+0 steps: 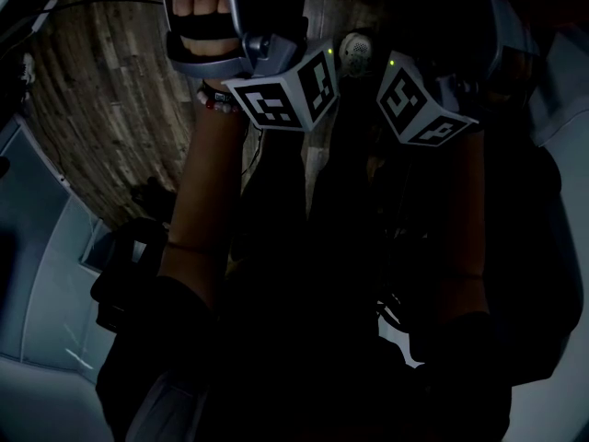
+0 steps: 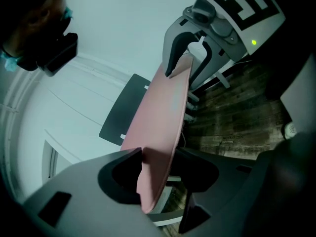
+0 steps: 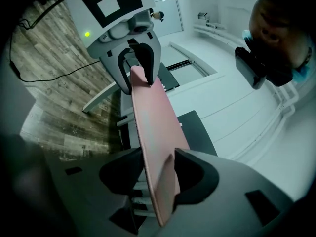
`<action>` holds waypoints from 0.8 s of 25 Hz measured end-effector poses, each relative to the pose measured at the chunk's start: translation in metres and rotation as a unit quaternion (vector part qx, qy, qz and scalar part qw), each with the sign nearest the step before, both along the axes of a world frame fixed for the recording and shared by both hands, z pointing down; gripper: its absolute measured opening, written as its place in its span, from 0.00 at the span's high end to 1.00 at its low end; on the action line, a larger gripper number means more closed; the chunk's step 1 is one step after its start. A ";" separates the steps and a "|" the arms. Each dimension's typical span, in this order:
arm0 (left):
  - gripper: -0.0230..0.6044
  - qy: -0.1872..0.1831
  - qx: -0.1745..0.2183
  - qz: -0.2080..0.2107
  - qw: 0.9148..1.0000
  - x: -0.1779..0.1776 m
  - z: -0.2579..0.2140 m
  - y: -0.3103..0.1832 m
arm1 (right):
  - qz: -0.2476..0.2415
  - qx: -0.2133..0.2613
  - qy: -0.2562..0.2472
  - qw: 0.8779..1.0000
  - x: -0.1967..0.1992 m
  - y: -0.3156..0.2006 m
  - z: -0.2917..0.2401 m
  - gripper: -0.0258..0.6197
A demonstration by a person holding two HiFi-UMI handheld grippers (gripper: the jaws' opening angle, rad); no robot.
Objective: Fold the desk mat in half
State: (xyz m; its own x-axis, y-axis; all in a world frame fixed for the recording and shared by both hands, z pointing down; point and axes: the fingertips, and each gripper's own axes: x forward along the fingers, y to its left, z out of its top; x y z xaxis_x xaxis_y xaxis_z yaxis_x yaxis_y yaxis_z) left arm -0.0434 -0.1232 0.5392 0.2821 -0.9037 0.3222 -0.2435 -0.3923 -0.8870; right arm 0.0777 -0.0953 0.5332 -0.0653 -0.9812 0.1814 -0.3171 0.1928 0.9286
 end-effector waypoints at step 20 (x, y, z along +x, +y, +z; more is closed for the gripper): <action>0.75 0.013 -0.008 -0.020 1.000 -0.003 -0.061 0.019 | 0.004 0.000 -0.036 0.999 -0.005 0.019 -0.083 0.75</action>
